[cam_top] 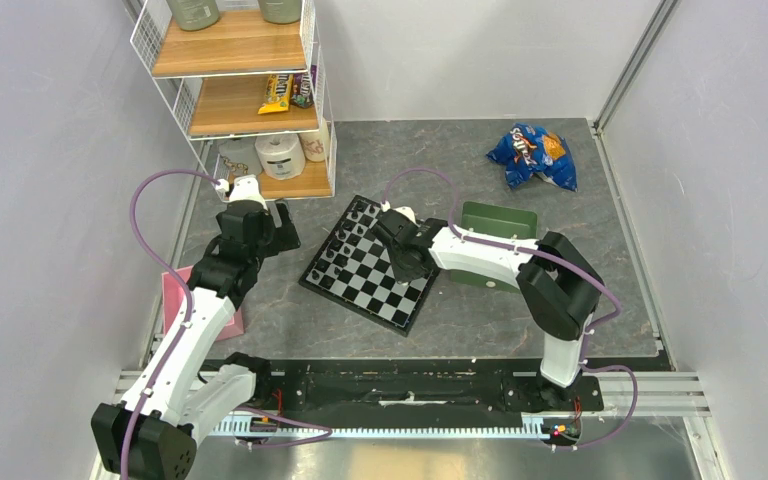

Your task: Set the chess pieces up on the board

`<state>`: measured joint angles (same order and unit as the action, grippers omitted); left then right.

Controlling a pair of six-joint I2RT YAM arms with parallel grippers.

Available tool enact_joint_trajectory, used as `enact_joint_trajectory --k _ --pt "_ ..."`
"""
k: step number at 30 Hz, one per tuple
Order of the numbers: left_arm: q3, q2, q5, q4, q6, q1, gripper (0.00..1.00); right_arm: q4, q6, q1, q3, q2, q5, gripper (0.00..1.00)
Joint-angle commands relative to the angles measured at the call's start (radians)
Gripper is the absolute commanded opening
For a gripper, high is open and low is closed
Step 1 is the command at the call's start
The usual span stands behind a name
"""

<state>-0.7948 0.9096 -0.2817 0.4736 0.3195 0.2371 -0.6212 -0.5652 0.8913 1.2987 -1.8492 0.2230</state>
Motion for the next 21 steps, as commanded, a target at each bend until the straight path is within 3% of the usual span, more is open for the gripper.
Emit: enact_joint_trajectory --k 1,21 --pt "0.003 -0.014 0.007 -0.018 -0.027 -0.004 0.95 0.023 -0.009 -0.019 0.036 -0.012 0.017 0.00" --pt "0.003 -0.012 0.007 -0.018 -0.028 -0.004 0.95 0.034 0.002 -0.038 0.042 -0.027 -0.037 0.00"
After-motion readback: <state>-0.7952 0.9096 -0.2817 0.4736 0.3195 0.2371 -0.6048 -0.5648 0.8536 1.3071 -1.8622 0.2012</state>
